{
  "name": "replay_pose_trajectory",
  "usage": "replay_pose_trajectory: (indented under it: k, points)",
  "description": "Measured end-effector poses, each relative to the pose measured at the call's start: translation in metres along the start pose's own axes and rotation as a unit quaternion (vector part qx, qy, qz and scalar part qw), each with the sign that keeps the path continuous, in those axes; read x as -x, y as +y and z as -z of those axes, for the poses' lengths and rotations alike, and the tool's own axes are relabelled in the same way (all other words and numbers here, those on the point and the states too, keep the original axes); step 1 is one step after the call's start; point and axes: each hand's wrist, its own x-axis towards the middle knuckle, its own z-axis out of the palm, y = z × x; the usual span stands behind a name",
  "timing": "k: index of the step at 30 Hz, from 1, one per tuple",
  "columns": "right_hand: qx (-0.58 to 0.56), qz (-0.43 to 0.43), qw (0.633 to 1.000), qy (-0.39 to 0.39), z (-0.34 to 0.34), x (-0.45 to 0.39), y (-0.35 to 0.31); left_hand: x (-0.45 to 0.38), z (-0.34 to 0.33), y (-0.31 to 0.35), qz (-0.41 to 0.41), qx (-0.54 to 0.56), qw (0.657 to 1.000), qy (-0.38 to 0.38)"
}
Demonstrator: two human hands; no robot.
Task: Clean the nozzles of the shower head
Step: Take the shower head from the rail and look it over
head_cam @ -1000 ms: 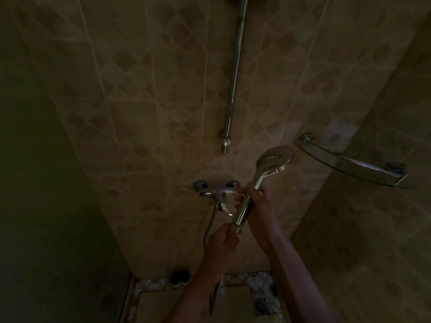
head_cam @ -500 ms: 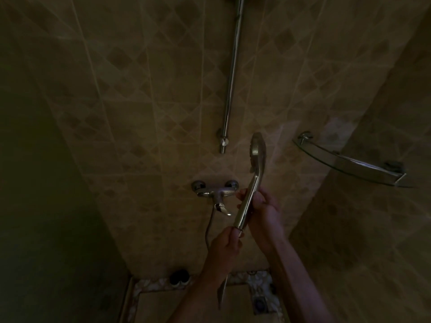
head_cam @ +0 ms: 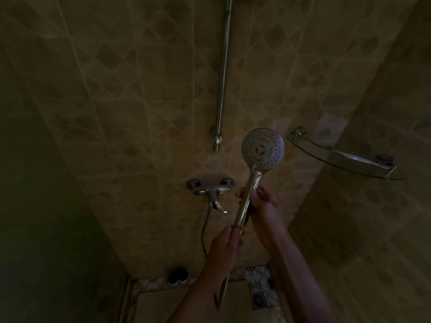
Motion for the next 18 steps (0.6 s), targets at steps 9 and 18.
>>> replay_pose_trajectory:
  k: [9,18]
  points:
    - [-0.12,-0.026,0.992,-0.025,-0.008,0.005,-0.011,-0.001,0.005,0.005,0.001,-0.031,0.999,0.01]
    - [-0.003,0.0,0.999,-0.043,0.005,0.004,-0.018,0.004,0.004,0.006,-0.014,-0.024,1.0,0.004]
